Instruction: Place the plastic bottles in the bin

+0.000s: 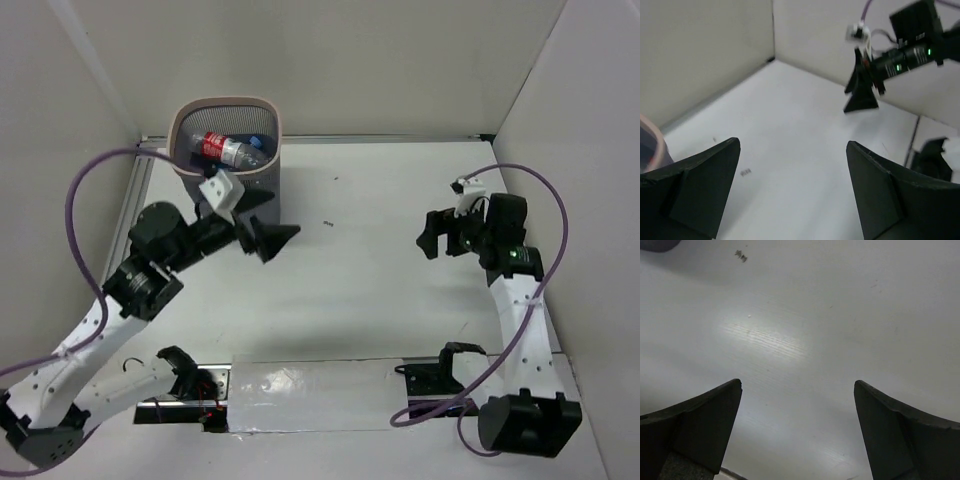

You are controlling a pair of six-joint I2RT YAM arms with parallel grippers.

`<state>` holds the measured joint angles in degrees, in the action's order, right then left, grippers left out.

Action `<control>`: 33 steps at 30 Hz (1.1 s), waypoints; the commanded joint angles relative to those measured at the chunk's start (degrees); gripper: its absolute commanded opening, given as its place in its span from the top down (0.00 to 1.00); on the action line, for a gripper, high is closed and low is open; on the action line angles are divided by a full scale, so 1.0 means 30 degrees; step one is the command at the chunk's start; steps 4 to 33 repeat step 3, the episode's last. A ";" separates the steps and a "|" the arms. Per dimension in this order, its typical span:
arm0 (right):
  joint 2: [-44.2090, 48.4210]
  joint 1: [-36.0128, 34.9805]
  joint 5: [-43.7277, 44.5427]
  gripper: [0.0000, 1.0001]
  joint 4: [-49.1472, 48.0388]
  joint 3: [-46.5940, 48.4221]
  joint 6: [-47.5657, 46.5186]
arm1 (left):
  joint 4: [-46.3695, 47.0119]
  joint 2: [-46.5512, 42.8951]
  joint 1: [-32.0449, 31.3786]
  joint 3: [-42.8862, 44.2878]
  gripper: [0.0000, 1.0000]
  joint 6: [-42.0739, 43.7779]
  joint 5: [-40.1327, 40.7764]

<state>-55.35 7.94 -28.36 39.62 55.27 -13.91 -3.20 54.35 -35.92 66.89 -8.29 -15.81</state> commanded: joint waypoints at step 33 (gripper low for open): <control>0.2393 0.0338 0.2100 0.00 -0.1750 -0.1603 0.1003 | -0.0220 -0.3373 -0.0682 -0.5474 0.00 -0.1832 0.0694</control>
